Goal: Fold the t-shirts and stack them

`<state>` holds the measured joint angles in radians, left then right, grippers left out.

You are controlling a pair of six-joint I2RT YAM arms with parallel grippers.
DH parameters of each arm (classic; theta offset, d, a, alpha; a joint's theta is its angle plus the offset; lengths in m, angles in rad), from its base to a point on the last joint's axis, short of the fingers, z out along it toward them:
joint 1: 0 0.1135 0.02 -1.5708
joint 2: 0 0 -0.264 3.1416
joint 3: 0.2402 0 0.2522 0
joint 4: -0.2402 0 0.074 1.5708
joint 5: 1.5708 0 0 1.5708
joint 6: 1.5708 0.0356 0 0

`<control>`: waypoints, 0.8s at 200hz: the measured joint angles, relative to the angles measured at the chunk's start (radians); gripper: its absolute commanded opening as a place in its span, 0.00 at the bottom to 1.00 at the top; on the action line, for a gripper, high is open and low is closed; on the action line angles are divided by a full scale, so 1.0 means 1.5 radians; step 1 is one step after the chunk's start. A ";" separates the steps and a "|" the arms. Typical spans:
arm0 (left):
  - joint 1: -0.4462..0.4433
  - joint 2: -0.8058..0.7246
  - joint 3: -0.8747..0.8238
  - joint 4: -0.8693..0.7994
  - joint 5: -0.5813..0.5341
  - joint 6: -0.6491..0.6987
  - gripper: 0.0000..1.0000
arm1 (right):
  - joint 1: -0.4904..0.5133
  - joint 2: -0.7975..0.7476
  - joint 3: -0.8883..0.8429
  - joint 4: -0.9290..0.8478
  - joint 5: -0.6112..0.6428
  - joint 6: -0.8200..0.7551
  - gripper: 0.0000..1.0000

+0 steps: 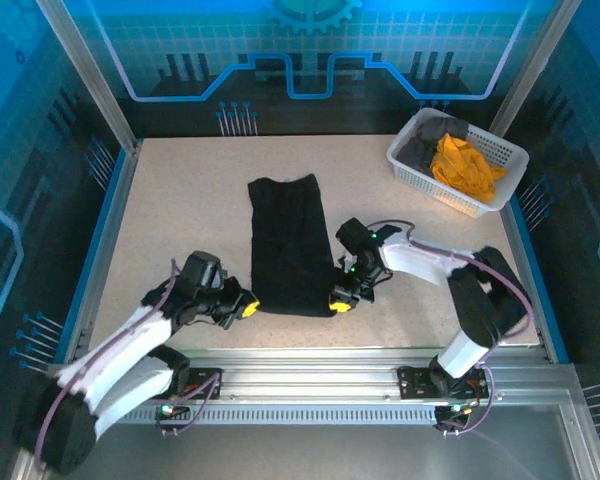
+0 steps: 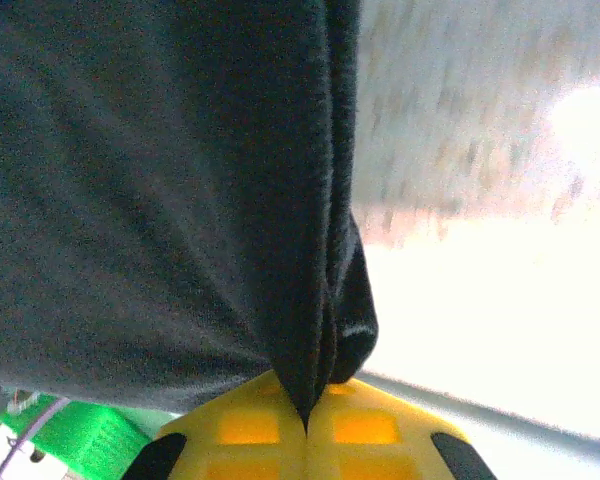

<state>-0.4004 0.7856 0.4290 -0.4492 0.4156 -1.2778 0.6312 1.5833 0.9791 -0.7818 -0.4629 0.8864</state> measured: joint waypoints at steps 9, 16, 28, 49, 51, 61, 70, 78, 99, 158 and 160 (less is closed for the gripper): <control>-0.001 -0.057 0.000 -0.024 -0.002 -0.006 0.00 | 0.003 -0.038 0.000 -0.012 -0.008 0.005 0.00; -0.002 -0.096 0.002 -0.040 -0.005 -0.015 0.00 | 0.002 -0.062 0.005 -0.021 -0.011 0.010 0.00; -0.002 -0.131 0.011 -0.064 -0.011 -0.024 0.00 | 0.002 -0.088 0.026 -0.041 -0.012 0.019 0.00; -0.002 -0.137 0.050 -0.093 -0.036 -0.033 0.00 | 0.001 -0.087 0.100 -0.085 -0.010 0.028 0.00; -0.002 -0.136 0.055 -0.094 -0.039 -0.033 0.00 | 0.000 -0.085 0.109 -0.089 -0.010 0.029 0.00; -0.002 -0.124 0.084 -0.098 -0.057 -0.035 0.00 | -0.003 -0.073 0.152 -0.110 -0.006 0.033 0.00; -0.002 -0.109 0.111 -0.096 -0.072 -0.035 0.00 | -0.007 -0.062 0.189 -0.125 -0.004 0.036 0.00; -0.002 -0.091 0.137 -0.093 -0.086 -0.035 0.00 | -0.013 -0.048 0.226 -0.138 -0.003 0.038 0.00; 0.003 -0.032 0.192 -0.058 -0.120 -0.035 0.00 | -0.039 0.004 0.329 -0.169 -0.003 0.044 0.00; 0.132 0.341 0.369 0.102 -0.129 -0.025 0.07 | -0.139 0.324 0.713 -0.197 0.009 0.061 0.04; 0.136 0.355 0.376 0.109 -0.129 -0.022 0.10 | -0.142 0.336 0.724 -0.197 0.009 0.060 0.08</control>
<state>-0.1967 1.3186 0.9924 -0.2859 0.2222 -1.3109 0.4179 2.0880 2.0655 -1.0767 -0.4496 0.9768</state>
